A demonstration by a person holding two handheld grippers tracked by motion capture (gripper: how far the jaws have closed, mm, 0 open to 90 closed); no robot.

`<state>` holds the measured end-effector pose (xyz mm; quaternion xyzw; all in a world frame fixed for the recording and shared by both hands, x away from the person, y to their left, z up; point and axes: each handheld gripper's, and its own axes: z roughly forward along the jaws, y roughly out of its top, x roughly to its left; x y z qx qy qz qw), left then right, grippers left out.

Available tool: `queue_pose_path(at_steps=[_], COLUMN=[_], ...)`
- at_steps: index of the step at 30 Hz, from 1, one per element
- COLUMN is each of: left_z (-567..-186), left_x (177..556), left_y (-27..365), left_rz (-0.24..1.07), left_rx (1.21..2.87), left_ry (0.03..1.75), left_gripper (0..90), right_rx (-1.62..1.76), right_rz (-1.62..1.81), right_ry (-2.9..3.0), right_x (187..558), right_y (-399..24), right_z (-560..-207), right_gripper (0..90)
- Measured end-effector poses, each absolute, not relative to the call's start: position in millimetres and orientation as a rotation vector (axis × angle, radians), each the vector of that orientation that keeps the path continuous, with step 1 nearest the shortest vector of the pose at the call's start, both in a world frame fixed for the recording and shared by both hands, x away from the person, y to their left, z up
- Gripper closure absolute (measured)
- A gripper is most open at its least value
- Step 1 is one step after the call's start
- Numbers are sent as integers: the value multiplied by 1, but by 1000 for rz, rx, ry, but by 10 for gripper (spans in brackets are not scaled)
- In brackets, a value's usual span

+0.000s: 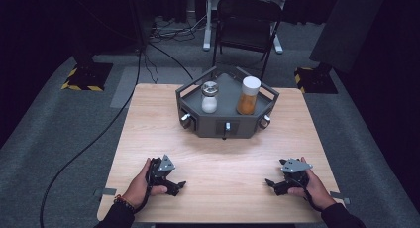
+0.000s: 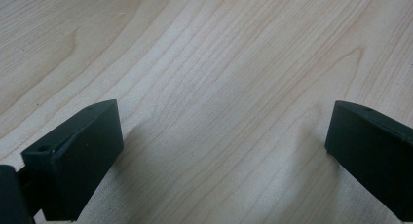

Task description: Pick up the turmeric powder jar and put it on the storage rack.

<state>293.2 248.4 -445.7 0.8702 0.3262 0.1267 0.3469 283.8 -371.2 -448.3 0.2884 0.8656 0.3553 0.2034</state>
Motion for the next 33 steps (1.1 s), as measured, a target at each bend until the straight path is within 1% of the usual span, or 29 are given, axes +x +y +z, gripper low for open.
queue_pose_path(at_steps=[3, 10, 33], left_z=[-446, -446, -446], left_x=[293, 293, 293], left_y=[248, 248, 249], left_rz=[329, 331, 330], left_rx=[2257, 2256, 2257], left_ry=[847, 850, 844], left_gripper=[0, 0, 0], right_rx=[839, 922, 922], right_rz=[1018, 1042, 1044], right_ry=[2435, 2498, 2502], right_x=[288, 300, 301], right_y=[-379, -392, -393], right_z=[-449, -446, -446], right_gripper=[2, 2, 0])
